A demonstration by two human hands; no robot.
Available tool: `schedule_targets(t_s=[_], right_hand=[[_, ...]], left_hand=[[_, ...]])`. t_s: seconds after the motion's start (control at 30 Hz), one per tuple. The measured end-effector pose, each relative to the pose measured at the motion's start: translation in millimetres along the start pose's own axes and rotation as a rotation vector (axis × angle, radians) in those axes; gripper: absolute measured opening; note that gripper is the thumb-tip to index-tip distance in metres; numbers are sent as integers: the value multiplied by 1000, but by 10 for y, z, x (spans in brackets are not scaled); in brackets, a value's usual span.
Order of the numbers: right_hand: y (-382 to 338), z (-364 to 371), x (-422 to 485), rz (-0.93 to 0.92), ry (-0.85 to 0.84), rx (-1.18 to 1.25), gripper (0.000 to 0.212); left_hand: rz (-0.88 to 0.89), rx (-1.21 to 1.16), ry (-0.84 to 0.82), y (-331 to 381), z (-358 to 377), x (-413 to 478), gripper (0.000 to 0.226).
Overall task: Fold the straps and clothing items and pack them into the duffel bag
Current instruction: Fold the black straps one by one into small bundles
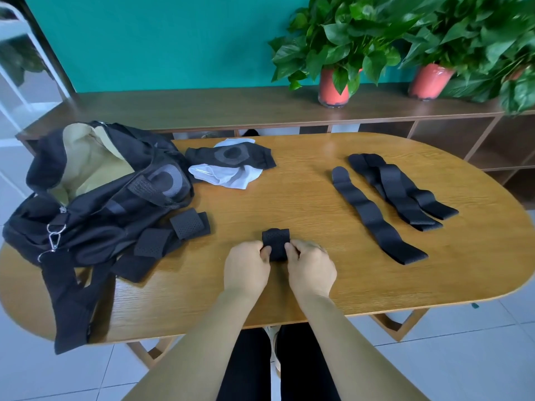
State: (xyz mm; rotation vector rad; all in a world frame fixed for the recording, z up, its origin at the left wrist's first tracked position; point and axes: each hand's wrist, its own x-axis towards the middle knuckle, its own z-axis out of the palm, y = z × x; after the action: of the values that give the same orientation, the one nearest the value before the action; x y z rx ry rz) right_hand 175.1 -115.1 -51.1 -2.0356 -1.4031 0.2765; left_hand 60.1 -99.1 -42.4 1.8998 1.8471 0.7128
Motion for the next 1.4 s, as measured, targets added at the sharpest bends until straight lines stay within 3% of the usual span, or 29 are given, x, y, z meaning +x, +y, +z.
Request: schedule_targets(t_s=[0.27, 0.37, 0.47, 0.6, 0.67, 0.77, 1.13, 1.4], right_hand=[[9, 98, 31, -27, 42, -65, 22], [24, 117, 35, -28, 38, -93, 25], [25, 98, 24, -32, 55, -47, 27], [47, 79, -38, -93, 122, 142, 23], [61, 110, -72, -195, 142, 86, 17], [35, 143, -65, -205, 135, -4, 14], [-53, 72, -106, -30, -98, 51, 28], [-417, 223, -373, -91, -234, 129, 28]], left_hand=[[-58, 3, 10, -48, 35, 82, 40], [-35, 5, 12, -14, 2, 74, 8], [-7, 39, 23, 6, 1, 40, 45], [59, 31, 26, -33, 1, 14, 35], [65, 29, 3, -57, -7, 24, 34], [80, 74, -62, -54, -14, 55, 36], [9, -138, -110, -92, -111, -19, 40], [-41, -147, -24, -571, -424, -252, 38]])
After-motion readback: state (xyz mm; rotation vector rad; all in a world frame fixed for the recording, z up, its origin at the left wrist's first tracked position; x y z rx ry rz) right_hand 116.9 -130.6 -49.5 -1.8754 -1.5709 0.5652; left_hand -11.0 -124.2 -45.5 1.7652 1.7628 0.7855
